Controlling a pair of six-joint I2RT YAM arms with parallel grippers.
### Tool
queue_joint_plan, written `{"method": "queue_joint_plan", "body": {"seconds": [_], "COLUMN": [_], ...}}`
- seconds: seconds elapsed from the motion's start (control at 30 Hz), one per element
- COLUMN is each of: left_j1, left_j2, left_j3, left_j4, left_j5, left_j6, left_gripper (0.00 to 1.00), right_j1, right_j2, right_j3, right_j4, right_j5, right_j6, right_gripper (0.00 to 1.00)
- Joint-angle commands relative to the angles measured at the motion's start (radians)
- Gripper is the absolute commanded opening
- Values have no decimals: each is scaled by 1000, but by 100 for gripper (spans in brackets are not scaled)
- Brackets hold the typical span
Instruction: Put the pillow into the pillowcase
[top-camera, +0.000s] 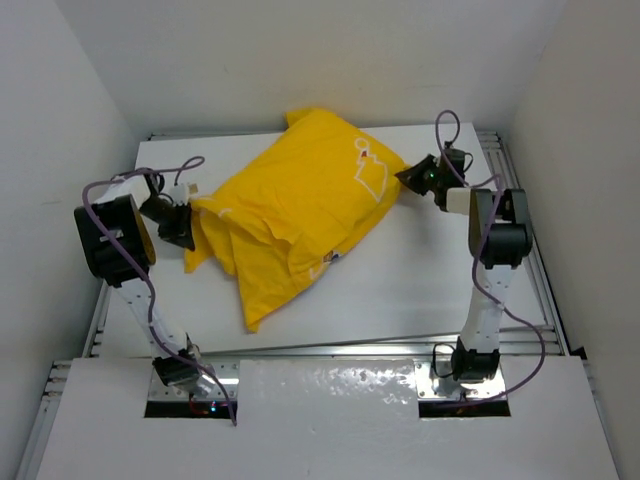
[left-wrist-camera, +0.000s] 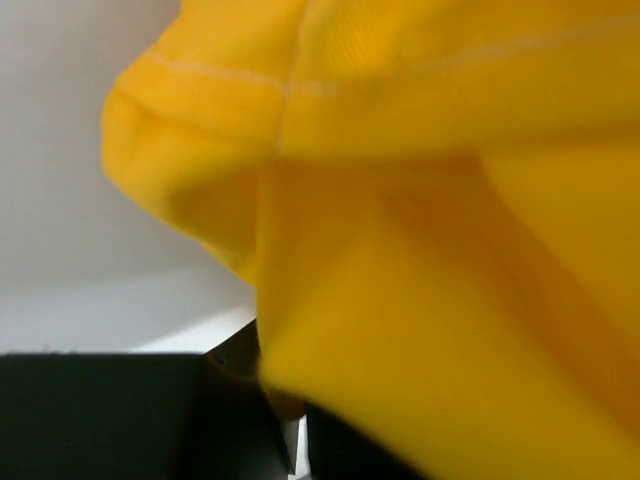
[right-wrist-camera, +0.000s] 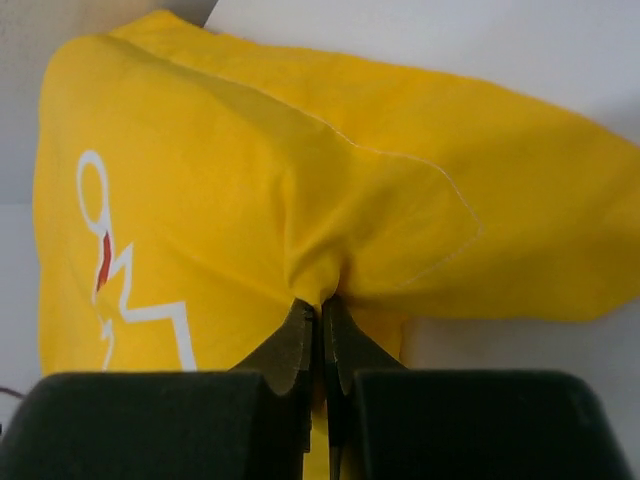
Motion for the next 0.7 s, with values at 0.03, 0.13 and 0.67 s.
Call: {"method": "queue_joint_plan", "body": {"seconds": [0.03,0.13,0.67], "left_j1": [-5,-10,-166], "left_j2": [-48,-80,-39], "left_j3": [150,215,353], "left_j4": [56,104,279], "left_j5": [-54,-184,-399], "left_j6": [-69,-89,1], "left_gripper": [0,0,0], "right_j1": [-4,22,395], "right_j2": [-227,-511,-618], "right_j3": [-365,-649,61], "right_j4": [132,203,-551], "right_j5": [34,124,367], "right_j6": [-3,-79,-661], "right_gripper": [0,0,99]}}
